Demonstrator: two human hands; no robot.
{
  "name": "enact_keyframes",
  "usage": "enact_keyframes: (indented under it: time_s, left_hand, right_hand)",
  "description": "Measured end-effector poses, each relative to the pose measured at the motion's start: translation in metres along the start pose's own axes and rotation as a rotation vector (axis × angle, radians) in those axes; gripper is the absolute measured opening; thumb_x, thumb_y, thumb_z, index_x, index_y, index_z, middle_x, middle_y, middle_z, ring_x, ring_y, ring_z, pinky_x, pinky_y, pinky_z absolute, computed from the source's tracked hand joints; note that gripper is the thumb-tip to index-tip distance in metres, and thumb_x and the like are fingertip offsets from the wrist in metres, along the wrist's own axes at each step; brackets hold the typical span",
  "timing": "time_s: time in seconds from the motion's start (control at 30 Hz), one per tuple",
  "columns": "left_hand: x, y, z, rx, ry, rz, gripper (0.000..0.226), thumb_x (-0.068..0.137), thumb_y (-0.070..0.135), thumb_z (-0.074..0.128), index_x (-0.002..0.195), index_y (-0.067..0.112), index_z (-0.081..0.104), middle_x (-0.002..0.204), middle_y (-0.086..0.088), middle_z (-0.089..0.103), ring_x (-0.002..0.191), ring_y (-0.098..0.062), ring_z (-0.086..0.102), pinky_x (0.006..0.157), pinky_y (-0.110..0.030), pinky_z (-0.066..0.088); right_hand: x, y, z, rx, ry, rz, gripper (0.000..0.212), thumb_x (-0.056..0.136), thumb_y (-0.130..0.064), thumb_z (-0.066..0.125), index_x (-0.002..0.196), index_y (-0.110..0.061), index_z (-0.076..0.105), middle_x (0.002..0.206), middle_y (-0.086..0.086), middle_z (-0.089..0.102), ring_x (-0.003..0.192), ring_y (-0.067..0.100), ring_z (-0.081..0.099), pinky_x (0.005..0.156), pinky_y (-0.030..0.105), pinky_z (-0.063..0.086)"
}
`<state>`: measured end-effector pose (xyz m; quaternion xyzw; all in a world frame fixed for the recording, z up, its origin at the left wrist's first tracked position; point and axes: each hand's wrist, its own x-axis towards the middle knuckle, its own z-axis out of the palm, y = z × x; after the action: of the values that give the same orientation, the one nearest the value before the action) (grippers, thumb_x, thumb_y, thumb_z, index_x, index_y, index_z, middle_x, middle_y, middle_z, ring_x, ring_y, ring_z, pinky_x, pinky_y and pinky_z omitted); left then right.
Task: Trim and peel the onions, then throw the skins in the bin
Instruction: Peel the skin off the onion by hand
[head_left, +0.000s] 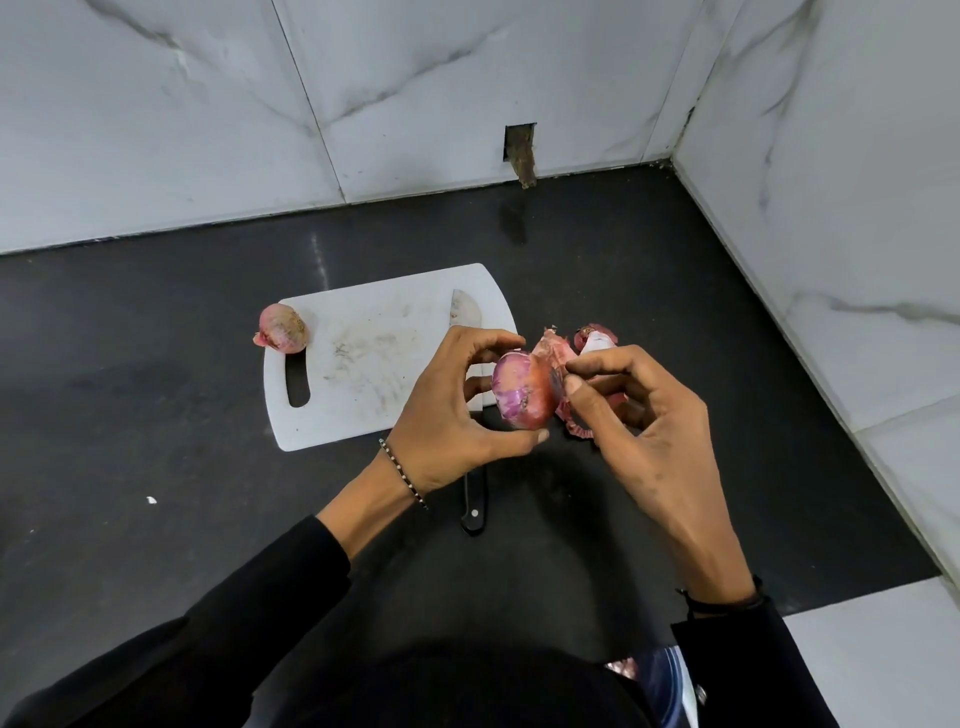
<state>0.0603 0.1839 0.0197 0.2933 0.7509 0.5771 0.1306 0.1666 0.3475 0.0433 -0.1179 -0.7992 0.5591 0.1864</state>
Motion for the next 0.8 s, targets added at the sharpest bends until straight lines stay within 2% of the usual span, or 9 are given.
enact_keyframes:
  time_s: [0.1,0.2,0.3,0.4,0.57,0.63,0.8]
  left_hand:
    - [0.0,0.001,-0.001,0.056,-0.007,0.058,0.069,0.061,0.018,0.092,0.12,0.015,0.055,0.119,0.002,0.052,0.114,-0.019,0.055,0.09,-0.026,0.053]
    - [0.0,0.001,-0.001,0.058,-0.02,0.071,0.069,0.063,0.018,0.091,0.121,0.013,0.054,0.12,-0.001,0.054,0.116,-0.021,0.055,0.093,-0.03,0.054]
    - [0.0,0.001,-0.003,0.057,-0.022,0.07,0.069,0.063,0.016,0.091,0.121,0.013,0.054,0.12,-0.001,0.054,0.115,-0.021,0.056,0.09,-0.027,0.054]
    - [0.001,0.004,-0.004,-0.015,-0.037,0.046,0.068,0.063,0.009,0.091,0.12,0.014,0.054,0.122,-0.003,0.052,0.113,-0.023,0.057,0.084,-0.026,0.055]
    - [0.005,0.007,-0.007,-0.145,-0.084,0.016,0.07,0.063,0.002,0.09,0.122,0.009,0.052,0.125,-0.006,0.053,0.12,-0.03,0.056,0.09,-0.036,0.056]
    - [0.006,0.009,-0.009,-0.193,-0.102,0.007,0.071,0.061,-0.001,0.09,0.12,0.006,0.051,0.123,-0.008,0.056,0.119,-0.029,0.057,0.09,-0.033,0.055]
    - [0.007,0.015,-0.013,-0.293,-0.106,-0.044,0.074,0.055,-0.002,0.091,0.118,0.011,0.054,0.119,-0.006,0.06,0.117,-0.026,0.058,0.088,-0.029,0.054]
  right_hand:
    - [0.0,0.0,0.0,-0.003,-0.02,-0.008,0.013,0.093,-0.022,0.07,0.106,-0.022,0.072,0.098,-0.01,0.07,0.092,0.017,0.068,0.073,0.029,0.057]
    - [0.001,0.0,-0.001,-0.029,-0.037,-0.028,0.015,0.092,-0.025,0.07,0.107,-0.024,0.072,0.1,-0.011,0.068,0.094,0.017,0.067,0.073,0.03,0.057]
    - [0.003,0.003,-0.002,-0.052,-0.052,-0.061,0.017,0.093,-0.024,0.072,0.109,-0.022,0.072,0.104,-0.012,0.066,0.096,0.019,0.066,0.074,0.03,0.056]
    - [0.006,0.007,-0.003,-0.047,-0.064,-0.081,0.019,0.094,-0.024,0.072,0.113,-0.021,0.072,0.111,-0.013,0.065,0.104,0.021,0.066,0.083,0.031,0.054]
    - [0.011,0.007,-0.005,-0.032,-0.115,-0.112,0.025,0.093,-0.026,0.069,0.118,-0.019,0.071,0.116,-0.013,0.065,0.112,0.02,0.064,0.09,0.033,0.052]
    - [0.013,0.006,-0.006,-0.014,-0.122,-0.122,0.024,0.094,-0.023,0.067,0.117,-0.016,0.071,0.116,-0.012,0.067,0.116,0.021,0.063,0.093,0.032,0.052]
    - [0.015,0.003,-0.007,0.099,-0.116,-0.078,0.021,0.095,-0.018,0.063,0.112,-0.013,0.073,0.111,-0.005,0.071,0.114,0.024,0.065,0.09,0.031,0.054]
